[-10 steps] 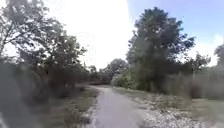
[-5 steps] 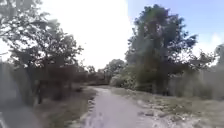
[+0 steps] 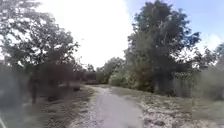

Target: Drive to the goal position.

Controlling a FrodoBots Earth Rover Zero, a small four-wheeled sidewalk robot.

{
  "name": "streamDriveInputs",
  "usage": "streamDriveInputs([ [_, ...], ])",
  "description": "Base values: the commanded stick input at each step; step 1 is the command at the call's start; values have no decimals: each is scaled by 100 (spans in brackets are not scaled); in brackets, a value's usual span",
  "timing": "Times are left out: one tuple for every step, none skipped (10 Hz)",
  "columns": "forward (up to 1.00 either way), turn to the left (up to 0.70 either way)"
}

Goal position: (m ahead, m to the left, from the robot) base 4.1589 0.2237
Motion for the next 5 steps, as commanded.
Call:
streamDriveInputs([
  [70,0],
  [70,0],
  [70,0],
  [70,0],
  [70,0],
])
